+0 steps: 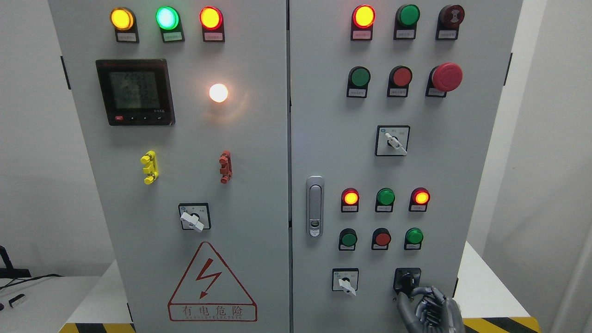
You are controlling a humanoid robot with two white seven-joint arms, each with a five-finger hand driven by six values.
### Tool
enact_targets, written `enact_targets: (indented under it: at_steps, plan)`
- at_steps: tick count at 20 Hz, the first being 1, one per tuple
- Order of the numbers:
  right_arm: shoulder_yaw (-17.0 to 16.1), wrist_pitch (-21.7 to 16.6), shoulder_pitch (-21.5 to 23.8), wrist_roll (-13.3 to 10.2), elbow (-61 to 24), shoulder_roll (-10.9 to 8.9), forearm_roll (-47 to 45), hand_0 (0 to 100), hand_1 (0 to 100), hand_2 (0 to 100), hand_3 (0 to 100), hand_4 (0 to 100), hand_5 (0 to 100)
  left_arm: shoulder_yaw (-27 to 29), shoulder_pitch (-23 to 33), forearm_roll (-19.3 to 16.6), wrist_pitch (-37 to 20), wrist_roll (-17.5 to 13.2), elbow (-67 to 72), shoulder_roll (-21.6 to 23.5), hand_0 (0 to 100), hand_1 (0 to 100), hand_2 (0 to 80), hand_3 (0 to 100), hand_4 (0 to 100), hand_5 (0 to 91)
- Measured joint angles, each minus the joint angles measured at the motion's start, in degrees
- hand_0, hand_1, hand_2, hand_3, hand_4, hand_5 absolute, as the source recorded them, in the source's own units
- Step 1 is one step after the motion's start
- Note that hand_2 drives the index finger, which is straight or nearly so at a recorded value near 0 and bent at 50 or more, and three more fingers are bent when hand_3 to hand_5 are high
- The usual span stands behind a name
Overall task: Trip black knob to open circuit
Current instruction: 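Twist the black knob with the right hand to switch it over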
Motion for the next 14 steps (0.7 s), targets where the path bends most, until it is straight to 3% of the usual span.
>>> enact_targets:
  at_steps: [14]
  plan:
    - [0.41, 0.00, -0.03, 0.83, 0.01, 0.01, 0.05, 42, 73, 54, 94, 99, 100, 0.00, 0.00, 0.00, 0.01, 0.00, 0.00, 0.00, 12, 39, 0.0, 0, 0, 0.0]
